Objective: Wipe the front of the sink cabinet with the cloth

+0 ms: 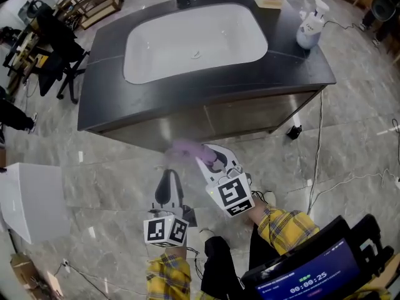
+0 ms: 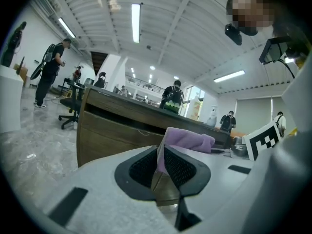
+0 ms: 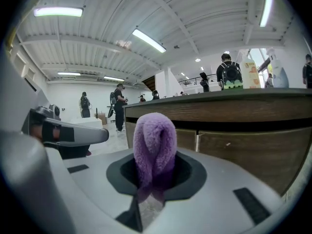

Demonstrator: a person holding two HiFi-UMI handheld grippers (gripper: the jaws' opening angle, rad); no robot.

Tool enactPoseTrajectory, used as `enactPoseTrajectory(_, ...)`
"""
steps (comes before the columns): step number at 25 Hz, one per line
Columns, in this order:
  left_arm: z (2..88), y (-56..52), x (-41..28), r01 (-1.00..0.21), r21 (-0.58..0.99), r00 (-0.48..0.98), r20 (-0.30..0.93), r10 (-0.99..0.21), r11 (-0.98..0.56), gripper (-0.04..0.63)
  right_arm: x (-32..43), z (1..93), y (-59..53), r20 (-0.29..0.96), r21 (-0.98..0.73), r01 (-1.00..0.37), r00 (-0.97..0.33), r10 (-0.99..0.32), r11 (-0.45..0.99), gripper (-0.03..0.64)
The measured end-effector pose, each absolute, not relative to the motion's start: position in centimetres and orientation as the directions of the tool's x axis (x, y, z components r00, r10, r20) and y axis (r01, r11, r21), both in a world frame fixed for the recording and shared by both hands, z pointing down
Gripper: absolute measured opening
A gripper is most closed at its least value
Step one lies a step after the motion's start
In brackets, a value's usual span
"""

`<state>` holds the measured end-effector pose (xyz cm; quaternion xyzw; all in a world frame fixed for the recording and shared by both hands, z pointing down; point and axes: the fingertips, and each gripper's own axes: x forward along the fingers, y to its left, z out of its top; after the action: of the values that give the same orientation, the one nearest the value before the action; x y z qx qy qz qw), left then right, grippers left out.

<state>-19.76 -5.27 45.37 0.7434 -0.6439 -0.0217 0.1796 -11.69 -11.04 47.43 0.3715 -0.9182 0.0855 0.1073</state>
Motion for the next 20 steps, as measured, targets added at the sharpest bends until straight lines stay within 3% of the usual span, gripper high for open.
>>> enactPoseTrajectory(20,48.1,-15.4,-10.0,-0.938,0.305,0.237,0.218,-0.947,-0.165,0.038,-2.7,51.3,-19.9,0.306,-0.080,-0.743,-0.652,-0.693,0.664,0.066)
